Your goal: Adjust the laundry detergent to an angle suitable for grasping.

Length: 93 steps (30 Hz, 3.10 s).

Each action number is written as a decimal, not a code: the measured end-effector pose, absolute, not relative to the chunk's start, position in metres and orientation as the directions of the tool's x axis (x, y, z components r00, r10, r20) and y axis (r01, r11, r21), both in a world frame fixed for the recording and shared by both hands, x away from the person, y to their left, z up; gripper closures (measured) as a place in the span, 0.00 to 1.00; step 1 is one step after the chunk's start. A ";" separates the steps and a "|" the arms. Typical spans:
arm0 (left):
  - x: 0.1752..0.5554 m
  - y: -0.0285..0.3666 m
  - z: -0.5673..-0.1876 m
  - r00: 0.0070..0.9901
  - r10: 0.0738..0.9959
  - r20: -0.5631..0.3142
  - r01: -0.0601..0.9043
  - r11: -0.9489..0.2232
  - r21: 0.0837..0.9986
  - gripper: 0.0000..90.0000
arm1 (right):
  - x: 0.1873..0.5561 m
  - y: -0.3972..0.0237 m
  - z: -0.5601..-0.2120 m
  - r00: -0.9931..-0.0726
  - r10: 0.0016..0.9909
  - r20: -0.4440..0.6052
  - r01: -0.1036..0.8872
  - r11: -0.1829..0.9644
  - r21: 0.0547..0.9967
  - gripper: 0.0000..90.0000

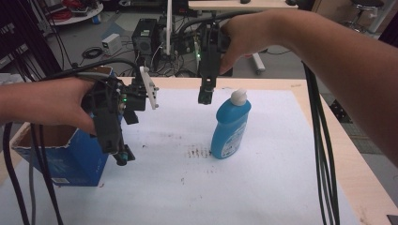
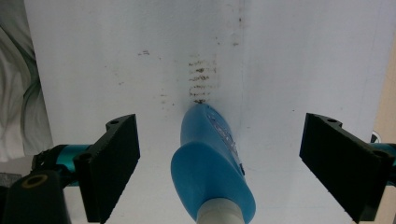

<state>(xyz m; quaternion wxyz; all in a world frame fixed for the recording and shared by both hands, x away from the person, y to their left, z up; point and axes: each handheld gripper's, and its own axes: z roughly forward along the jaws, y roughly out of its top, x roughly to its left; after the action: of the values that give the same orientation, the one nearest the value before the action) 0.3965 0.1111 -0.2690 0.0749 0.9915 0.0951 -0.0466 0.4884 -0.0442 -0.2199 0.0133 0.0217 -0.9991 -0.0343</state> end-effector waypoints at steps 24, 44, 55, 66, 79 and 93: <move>0.398 0.106 -0.269 0.979 0.177 -0.097 0.190 -0.972 0.138 0.05 | 0.479 -0.072 -0.206 -0.999 -0.033 0.015 -0.032 0.997 0.076 0.13; 0.400 0.102 -0.271 0.979 0.185 -0.087 0.196 -0.971 0.136 0.05 | 0.472 -0.122 -0.202 -0.999 0.042 0.006 0.042 0.995 0.087 0.13; 0.400 0.102 -0.270 0.976 0.203 -0.074 0.212 -0.968 0.132 0.05 | 0.460 -0.159 -0.208 -0.996 0.093 0.013 0.094 0.990 0.106 0.13; 0.402 0.099 -0.269 0.973 0.220 -0.065 0.227 -0.963 0.147 0.05 | 0.449 -0.188 -0.222 -0.990 0.140 0.033 0.143 0.984 0.110 0.13; 0.406 0.092 -0.272 0.968 0.244 -0.055 0.249 -0.959 0.137 0.05 | 0.432 -0.219 -0.250 -0.984 0.169 0.050 0.173 0.980 0.093 0.13; 0.414 0.090 -0.272 0.932 0.359 -0.047 0.362 -0.921 0.142 0.05 | 0.419 -0.237 -0.269 -0.983 0.177 0.053 0.181 0.980 0.087 0.13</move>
<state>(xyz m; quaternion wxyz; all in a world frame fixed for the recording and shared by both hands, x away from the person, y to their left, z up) 0.4142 0.0903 -0.2723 0.0741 0.9801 0.1841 -0.0100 0.4191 -0.2368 -0.2687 0.0224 -0.0901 -0.9946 -0.0456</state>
